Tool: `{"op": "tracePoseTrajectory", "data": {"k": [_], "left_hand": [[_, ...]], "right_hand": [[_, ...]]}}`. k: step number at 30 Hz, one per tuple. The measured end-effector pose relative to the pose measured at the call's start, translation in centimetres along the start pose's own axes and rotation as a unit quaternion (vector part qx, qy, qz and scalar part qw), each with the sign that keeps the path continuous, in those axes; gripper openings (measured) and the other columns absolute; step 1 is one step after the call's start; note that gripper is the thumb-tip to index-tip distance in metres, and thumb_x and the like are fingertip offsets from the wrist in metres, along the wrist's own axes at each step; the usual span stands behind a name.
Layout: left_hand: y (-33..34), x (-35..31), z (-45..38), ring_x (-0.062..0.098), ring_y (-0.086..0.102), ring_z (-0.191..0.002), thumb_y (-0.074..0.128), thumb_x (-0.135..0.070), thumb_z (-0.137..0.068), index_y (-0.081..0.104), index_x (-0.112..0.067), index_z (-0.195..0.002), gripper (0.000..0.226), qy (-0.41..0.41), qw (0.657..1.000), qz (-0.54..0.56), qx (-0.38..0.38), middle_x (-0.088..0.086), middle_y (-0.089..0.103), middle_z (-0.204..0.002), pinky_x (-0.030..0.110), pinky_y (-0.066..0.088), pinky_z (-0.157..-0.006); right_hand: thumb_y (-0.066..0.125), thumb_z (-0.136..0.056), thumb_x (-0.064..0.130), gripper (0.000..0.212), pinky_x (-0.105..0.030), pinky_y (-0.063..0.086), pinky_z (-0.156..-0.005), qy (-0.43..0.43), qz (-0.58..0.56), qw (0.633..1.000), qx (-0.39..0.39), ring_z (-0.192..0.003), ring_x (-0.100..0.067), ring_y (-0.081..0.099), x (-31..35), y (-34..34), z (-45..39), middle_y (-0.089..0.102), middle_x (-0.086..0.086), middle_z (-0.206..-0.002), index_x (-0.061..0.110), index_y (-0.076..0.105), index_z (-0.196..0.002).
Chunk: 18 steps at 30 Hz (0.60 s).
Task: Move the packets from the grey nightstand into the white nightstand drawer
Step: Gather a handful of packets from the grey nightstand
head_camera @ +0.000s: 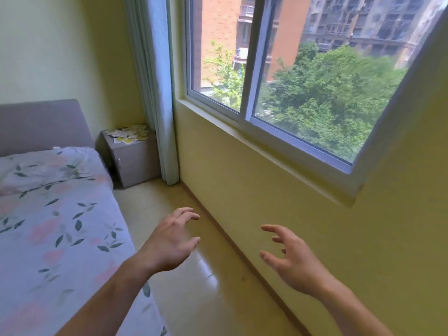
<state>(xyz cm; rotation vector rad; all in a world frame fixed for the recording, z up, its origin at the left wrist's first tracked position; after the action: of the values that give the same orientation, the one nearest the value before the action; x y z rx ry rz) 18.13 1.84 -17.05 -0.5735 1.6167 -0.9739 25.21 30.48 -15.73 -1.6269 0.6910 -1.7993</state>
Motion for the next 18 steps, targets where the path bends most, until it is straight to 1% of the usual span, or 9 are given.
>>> {"op": "tracePoseTrajectory", "data": {"k": [4, 8, 9, 12, 16, 18], "left_hand": [[-0.2, -0.5, -4.0, 0.009, 0.038, -0.141, 0.068, -0.040, -0.092, 0.052, -0.035, -0.138, 0.049, -0.043, 0.999, -0.003, -0.030, -0.019, 0.037, -0.152, 0.023, 0.028, -0.116], [-2.6, 1.3, -6.0, 0.006, 0.036, -0.141, 0.069, -0.040, -0.093, 0.052, -0.035, -0.139, 0.049, -0.108, 0.991, -0.015, -0.077, -0.019, 0.036, -0.154, 0.018, 0.024, -0.112], [-3.4, 2.1, -6.4, 0.006, 0.036, -0.142, 0.069, -0.039, -0.093, 0.052, -0.035, -0.139, 0.049, -0.125, 0.988, -0.019, -0.085, -0.019, 0.035, -0.154, 0.018, 0.025, -0.113], [-5.7, 5.4, -7.4, 0.007, 0.035, -0.143, 0.066, -0.040, -0.094, 0.050, -0.038, -0.140, 0.048, -0.182, 0.978, -0.016, -0.105, -0.020, 0.032, -0.156, 0.025, 0.032, -0.115], [-8.0, 10.8, -10.4, 0.005, 0.036, -0.141, 0.065, -0.041, -0.096, 0.049, -0.041, -0.139, 0.046, -0.236, 0.962, -0.017, -0.134, -0.023, 0.030, -0.157, 0.019, 0.029, -0.103], [-9.0, 13.8, -13.0, 0.006, 0.034, -0.143, 0.065, -0.042, -0.096, 0.049, -0.040, -0.140, 0.047, -0.246, 0.958, -0.015, -0.145, -0.023, 0.029, -0.158, 0.020, 0.029, -0.105]], "right_hand": [[0.069, -0.093, 0.045, 0.056, -0.031, 0.043, -0.114, -0.042, 0.018, 0.998, 0.037, -0.128, 0.005, 0.046, -0.9, -3.1, -7.7, 0.045, 0.028, -0.138, 0.048, 0.043, -0.143], [0.069, -0.094, 0.043, 0.055, -0.030, 0.043, -0.113, -0.095, 0.024, 0.991, 0.087, -0.126, 0.002, 0.047, 1.9, -2.9, -15.7, 0.044, 0.026, -0.133, 0.048, 0.044, -0.143], [0.069, -0.094, 0.042, 0.055, -0.029, 0.043, -0.112, -0.114, 0.025, 0.988, 0.100, -0.127, 0.002, 0.048, 2.9, -2.3, -17.8, 0.046, 0.025, -0.135, 0.047, 0.044, -0.142], [0.069, -0.093, 0.042, 0.054, -0.026, 0.044, -0.110, -0.172, 0.026, 0.976, 0.132, -0.128, 0.003, 0.049, 6.3, -0.2, -23.6, 0.047, 0.025, -0.139, 0.046, 0.046, -0.142], [0.068, -0.092, 0.043, 0.053, -0.026, 0.044, -0.109, -0.218, 0.032, 0.962, 0.162, -0.126, 0.005, 0.048, 10.4, 2.2, -31.0, 0.046, 0.027, -0.138, 0.046, 0.046, -0.141], [0.067, -0.092, 0.043, 0.054, -0.026, 0.044, -0.109, -0.232, 0.039, 0.958, 0.166, -0.127, 0.005, 0.048, 12.0, 3.2, -35.3, 0.045, 0.027, -0.139, 0.045, 0.046, -0.141]]}}
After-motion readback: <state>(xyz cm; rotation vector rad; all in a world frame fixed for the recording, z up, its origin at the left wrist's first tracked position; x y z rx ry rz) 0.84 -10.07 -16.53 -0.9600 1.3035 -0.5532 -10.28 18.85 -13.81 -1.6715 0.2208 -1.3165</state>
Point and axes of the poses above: each hand's wrist, its own z-axis away from the middle knuckle, its own y-axis out of the palm, x = y × z, the point moved 5 cm from there along -z, towards the middle knuckle
